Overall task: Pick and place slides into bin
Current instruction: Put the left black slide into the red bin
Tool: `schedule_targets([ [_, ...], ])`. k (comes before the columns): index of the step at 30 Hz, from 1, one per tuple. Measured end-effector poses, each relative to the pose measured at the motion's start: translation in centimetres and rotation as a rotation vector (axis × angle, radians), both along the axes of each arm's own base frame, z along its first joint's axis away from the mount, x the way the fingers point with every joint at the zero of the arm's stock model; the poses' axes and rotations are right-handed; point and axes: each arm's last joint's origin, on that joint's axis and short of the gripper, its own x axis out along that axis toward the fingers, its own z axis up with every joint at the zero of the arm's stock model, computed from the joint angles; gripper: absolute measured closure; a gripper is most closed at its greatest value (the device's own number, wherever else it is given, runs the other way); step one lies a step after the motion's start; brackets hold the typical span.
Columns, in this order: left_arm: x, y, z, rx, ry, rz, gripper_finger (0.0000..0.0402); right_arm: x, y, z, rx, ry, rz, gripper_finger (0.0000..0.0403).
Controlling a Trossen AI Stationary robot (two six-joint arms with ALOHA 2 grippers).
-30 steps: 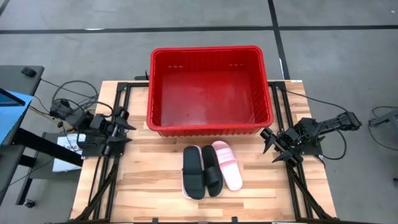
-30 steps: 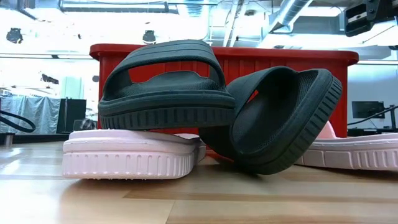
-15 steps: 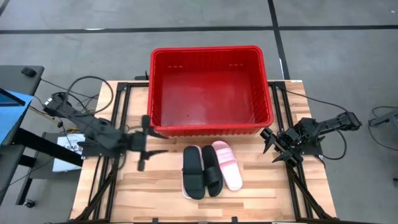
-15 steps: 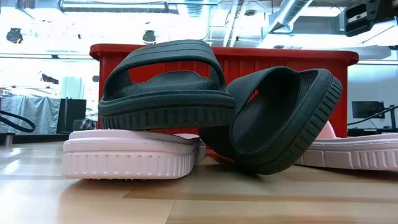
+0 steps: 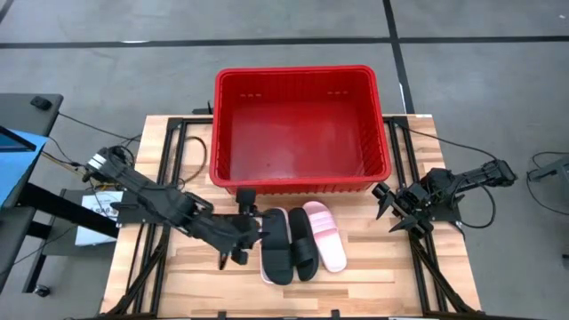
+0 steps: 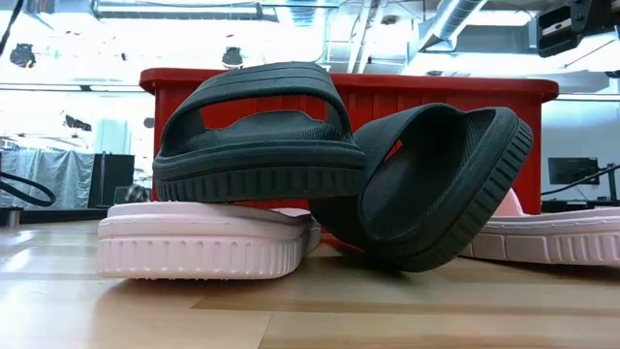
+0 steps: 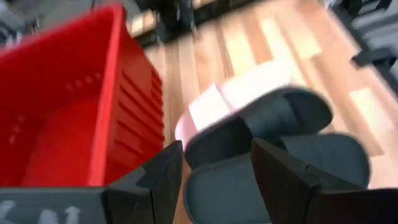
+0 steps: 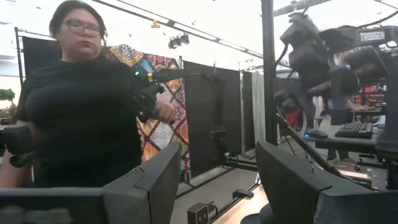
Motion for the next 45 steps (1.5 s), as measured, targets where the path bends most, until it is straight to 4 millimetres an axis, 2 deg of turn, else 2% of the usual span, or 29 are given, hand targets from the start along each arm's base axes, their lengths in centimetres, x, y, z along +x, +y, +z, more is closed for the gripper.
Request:
schedule_targets([
  [9,3.3,0.6,-4.1,-0.015,0.115,0.157,0.0219,0.0,0.0,0.0,0.000,0.000,0.000,0.0202],
  [14,4.1,1.4,-5.7,-0.011,0.181,0.210,0.0219,0.0,0.0,0.0,0.000,0.000,0.001,0.0202],
  [26,4.4,2.9,-7.6,-0.008,0.340,0.259,0.0219,0.0,0.0,0.0,0.000,0.000,0.001,0.0202],
  [45,5.8,3.9,-10.0,0.001,0.414,0.278,0.0219,0.0,0.0,0.0,0.000,0.001,0.000,0.0202],
])
